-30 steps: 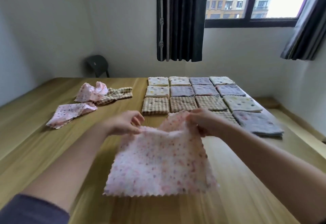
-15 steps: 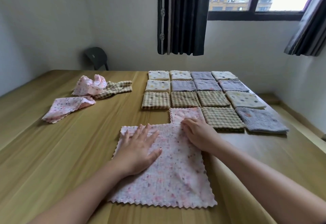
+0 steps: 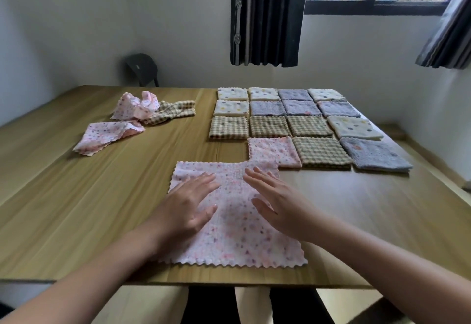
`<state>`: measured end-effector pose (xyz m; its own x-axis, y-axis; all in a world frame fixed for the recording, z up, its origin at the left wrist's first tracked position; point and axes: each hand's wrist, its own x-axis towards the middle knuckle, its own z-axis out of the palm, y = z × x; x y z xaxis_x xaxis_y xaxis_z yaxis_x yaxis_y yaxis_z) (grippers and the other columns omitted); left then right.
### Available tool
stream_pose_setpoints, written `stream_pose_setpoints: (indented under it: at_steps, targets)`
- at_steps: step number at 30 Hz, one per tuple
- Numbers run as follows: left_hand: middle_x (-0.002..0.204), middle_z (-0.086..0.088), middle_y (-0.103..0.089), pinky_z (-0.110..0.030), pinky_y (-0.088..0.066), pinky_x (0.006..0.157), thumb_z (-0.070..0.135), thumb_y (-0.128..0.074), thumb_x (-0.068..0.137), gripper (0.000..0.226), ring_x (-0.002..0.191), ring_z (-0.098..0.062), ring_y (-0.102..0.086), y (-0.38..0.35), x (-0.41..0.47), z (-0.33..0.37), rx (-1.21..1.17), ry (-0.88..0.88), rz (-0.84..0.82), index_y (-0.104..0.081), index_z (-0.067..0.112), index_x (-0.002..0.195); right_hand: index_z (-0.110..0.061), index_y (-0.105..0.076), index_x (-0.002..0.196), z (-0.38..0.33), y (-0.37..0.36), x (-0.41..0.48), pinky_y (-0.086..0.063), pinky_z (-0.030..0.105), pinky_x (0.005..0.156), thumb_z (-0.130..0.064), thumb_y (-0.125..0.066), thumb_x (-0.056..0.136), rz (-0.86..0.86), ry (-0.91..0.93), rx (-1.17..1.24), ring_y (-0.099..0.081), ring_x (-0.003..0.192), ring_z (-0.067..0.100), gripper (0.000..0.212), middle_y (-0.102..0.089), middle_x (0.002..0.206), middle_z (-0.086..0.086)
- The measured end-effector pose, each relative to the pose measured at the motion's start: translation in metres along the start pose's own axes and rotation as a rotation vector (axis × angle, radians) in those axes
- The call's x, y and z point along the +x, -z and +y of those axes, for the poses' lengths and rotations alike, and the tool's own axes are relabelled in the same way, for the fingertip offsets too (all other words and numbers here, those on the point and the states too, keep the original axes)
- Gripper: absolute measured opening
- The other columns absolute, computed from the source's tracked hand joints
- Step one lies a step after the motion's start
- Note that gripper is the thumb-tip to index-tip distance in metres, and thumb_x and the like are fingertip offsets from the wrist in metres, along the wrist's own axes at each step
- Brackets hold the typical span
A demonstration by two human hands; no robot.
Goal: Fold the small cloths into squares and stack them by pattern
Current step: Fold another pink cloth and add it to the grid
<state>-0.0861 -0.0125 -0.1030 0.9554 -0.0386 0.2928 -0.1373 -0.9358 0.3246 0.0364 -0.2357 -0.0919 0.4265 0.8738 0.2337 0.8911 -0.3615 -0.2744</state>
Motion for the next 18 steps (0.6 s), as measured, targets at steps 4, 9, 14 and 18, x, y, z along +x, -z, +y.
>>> stream_pose_setpoints:
  at_steps: [4,9,14,18]
  targets:
    - [0.153,0.013,-0.032,-0.024,-0.021,0.116,0.067,-0.027,0.092,0.066,0.142,0.002,-0.020,0.009,-0.028,-0.006,0.013,-0.099,-0.070,-0.043,0.028,0.142,-0.022,-0.018,0.154,-0.017,0.001,-0.027,0.010,0.007,0.110,-0.050,-0.031,0.099,-0.097,0.025,0.008,0.014,0.140,-0.011,0.063,-0.008,0.159,-0.012]
    - [0.160,0.008,0.009,-0.028,0.007,0.118,0.081,-0.010,0.085,0.082,0.145,-0.001,0.015,0.016,-0.064,-0.008,0.170,-0.127,-0.321,-0.005,0.035,0.152,-0.028,0.014,0.151,-0.033,0.006,-0.062,0.021,0.017,0.112,-0.073,-0.025,0.088,-0.336,0.033,-0.142,0.033,0.136,-0.004,0.086,0.022,0.156,-0.013]
    - [0.162,-0.004,-0.001,-0.033,-0.003,0.115,0.074,-0.023,0.091,0.083,0.149,-0.016,0.000,0.012,-0.088,-0.007,0.381,-0.238,-0.226,0.000,0.025,0.155,-0.026,0.022,0.149,-0.035,0.002,-0.078,0.020,0.026,0.115,-0.073,-0.032,0.090,-0.387,0.120,-0.264,0.035,0.138,0.006,0.093,0.031,0.154,-0.006]
    - [0.158,-0.010,-0.024,-0.034,-0.017,0.115,0.052,-0.024,0.100,0.061,0.146,-0.021,-0.019,0.015,-0.096,-0.011,0.324,-0.355,-0.178,-0.024,0.019,0.152,-0.031,-0.006,0.154,-0.027,-0.006,-0.089,0.001,0.034,0.121,-0.061,-0.039,0.095,-0.243,0.184,-0.140,0.012,0.147,0.005,0.074,0.002,0.161,-0.009]
